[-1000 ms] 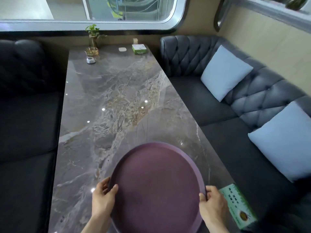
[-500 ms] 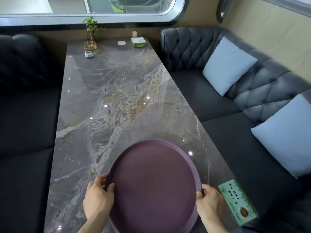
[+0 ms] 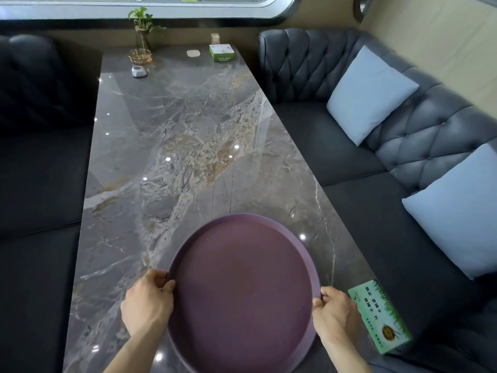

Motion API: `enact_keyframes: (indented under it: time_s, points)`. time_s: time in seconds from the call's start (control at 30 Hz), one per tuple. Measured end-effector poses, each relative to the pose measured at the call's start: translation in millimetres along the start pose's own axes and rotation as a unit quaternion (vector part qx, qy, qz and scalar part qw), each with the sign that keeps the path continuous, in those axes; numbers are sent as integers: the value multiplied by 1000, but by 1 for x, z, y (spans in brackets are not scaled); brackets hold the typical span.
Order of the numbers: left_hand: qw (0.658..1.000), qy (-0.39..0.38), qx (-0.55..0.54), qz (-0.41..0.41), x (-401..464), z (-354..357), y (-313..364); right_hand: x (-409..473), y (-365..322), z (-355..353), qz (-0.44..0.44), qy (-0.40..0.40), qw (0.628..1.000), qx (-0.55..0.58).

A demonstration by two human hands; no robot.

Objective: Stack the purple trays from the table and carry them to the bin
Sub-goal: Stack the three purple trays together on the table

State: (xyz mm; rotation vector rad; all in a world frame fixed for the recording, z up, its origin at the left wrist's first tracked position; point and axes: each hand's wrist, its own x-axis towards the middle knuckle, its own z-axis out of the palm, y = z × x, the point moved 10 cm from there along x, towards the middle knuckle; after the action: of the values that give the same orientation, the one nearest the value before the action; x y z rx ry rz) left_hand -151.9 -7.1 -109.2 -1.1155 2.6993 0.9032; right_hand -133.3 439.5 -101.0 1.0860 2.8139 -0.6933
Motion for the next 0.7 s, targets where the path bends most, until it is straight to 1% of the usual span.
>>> enact_keyframes:
  time_s: [0.17,0.47,0.7]
  points:
    - [1000,-5,-4,14,2,-3,6,5,0,6,-2,-4,1000,-3]
    - [999,-22,-27,-12,5,-5,5,7,0,4,3,-10,1000,3]
    - [999,-27,-32,-27,7,-5,2,3,-9,2,-40,-4,998,-38]
